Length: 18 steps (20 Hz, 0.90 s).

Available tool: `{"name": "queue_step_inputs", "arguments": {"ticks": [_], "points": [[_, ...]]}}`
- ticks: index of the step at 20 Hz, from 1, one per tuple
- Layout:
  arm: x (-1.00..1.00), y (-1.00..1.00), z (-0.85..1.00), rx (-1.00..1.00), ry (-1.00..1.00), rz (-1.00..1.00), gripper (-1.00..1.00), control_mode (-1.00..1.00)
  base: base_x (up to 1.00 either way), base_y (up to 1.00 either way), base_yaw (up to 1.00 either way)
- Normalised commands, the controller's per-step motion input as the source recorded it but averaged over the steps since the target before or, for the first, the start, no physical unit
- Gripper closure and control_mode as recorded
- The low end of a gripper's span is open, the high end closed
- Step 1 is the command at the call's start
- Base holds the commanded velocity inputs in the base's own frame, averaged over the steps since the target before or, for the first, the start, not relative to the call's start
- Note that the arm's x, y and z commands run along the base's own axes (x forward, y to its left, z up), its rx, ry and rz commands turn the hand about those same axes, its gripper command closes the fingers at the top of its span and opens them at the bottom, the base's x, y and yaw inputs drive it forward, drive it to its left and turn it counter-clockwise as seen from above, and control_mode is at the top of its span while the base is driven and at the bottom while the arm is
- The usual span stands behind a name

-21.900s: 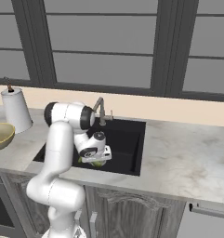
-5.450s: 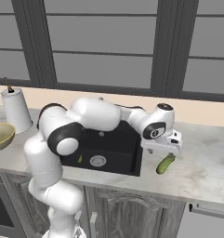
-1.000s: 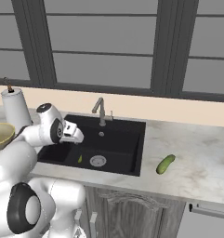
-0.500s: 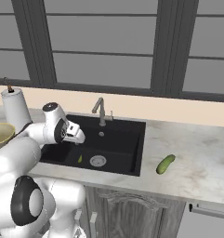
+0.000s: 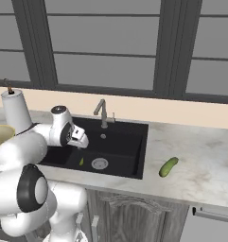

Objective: Remove the lemon wedge and cucumber from the sink. Then move the bowl and cup from the counter to the sink for washing.

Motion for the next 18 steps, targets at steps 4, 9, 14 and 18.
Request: {"name": "queue_step_inputs", "arguments": {"ticks": [4,9,14,18], "points": [[0.16,0.09,-0.12,0.02,0.09,0.0,-1.0,-1.0,0.0,0.0,0.0],[0.14,0.09,-0.12,0.02,0.06,0.0,-1.0,-1.0,0.0,0.0,0.0],[0.12,0.05,-0.14,0.0,0.01,0.0,-1.0,-1.0,0.0,0.0,0.0],[0.09,0.01,-0.15,0.0,0.03,0.0,-1.0,-1.0,0.0,0.0,0.0]]}}
